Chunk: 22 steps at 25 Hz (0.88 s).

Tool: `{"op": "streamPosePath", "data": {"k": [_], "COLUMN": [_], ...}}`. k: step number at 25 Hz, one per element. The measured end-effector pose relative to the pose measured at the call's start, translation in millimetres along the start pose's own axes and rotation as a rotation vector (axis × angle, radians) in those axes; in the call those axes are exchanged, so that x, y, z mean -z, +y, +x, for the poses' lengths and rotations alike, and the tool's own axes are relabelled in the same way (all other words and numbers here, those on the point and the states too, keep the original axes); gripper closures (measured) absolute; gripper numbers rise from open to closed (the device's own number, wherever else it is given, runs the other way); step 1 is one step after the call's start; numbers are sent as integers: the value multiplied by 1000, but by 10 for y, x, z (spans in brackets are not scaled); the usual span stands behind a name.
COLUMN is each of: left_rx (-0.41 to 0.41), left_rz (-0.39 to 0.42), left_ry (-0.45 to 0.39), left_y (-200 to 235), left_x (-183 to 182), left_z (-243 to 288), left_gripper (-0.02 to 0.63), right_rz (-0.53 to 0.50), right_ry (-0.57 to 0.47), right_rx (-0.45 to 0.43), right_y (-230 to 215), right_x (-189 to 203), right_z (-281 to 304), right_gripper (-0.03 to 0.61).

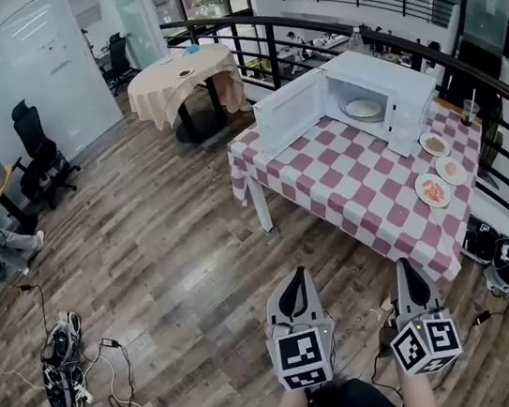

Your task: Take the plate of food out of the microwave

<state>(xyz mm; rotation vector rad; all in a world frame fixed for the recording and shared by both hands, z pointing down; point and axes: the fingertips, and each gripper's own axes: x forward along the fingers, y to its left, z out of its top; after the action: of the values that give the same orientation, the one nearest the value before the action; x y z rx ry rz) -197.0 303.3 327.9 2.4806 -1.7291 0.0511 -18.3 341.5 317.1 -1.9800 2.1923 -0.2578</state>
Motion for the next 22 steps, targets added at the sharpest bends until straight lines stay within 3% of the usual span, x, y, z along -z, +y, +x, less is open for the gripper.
{"op": "streamPosePath", "data": {"k": [10, 22], "left_rx": [-11, -66], "left_rz": [-12, -4], "left_ry": [15, 23], "left_y": [80, 273], "left_x": [41, -58], "left_z": [464, 1530], "left_gripper": [597, 597], "right_rz": [6, 21], "right_ry": [19, 50], "right_rx": [-5, -76], "right_y": [-149, -407], "right_x": [26, 20], "right_z": [494, 1683], "right_gripper": [583, 583]}}
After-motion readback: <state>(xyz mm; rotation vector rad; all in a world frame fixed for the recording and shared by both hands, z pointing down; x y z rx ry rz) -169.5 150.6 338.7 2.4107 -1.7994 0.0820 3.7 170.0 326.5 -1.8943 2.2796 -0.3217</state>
